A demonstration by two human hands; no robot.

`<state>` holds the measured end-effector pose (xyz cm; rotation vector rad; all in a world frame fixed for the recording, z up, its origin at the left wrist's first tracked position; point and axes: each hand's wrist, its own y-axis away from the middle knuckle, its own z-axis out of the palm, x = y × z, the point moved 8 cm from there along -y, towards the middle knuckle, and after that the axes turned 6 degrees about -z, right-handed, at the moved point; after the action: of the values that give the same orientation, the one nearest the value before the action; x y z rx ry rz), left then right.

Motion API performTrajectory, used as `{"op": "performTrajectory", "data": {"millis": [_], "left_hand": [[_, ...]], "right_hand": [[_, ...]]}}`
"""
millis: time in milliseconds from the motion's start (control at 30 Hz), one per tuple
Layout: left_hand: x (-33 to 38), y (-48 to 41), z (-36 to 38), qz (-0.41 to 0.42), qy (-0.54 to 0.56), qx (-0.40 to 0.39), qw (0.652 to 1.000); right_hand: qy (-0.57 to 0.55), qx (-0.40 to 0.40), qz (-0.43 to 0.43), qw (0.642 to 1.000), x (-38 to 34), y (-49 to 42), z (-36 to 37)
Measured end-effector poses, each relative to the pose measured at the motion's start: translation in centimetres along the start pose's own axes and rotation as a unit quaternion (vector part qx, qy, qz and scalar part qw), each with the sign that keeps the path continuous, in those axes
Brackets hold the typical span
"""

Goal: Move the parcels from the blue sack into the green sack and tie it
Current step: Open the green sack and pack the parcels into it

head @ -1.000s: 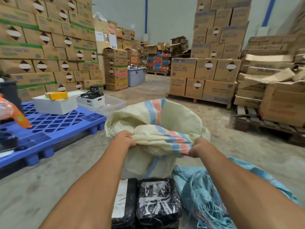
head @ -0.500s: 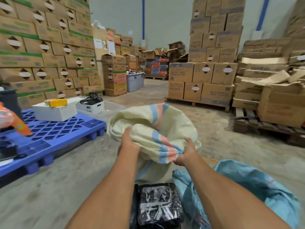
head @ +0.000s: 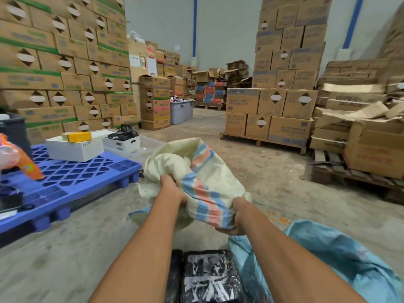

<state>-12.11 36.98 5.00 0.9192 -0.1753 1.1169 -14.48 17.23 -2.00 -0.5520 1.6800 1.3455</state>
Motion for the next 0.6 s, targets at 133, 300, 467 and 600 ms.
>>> {"op": "performTrajectory", "data": {"millis": [133, 300, 467, 600], "left_hand": [[1.8, -1.6, 0.4, 0.02, -0.105, -0.009, 0.994], [0.5, -0.8, 2.1, -0.015, -0.25, -0.128, 0.96], [-0.7, 2.3, 3.2, -0.053, -0.228, -0.264, 0.936], [2.0, 4.3, 1.9, -0.03, -0.272, -0.278, 0.921]], "right_hand": [[0.238, 0.29, -0.229, 0.898, -4.6, 1.3, -3.0], [0.409, 0.264, -0.452, 0.747, -10.5, 3.5, 0.1], [0.384, 0.339, -0.348, 0.785, -10.0, 1.9, -3.8], [0.329, 0.308, -0.294, 0.843, -9.4, -0.1, -7.3]]}}
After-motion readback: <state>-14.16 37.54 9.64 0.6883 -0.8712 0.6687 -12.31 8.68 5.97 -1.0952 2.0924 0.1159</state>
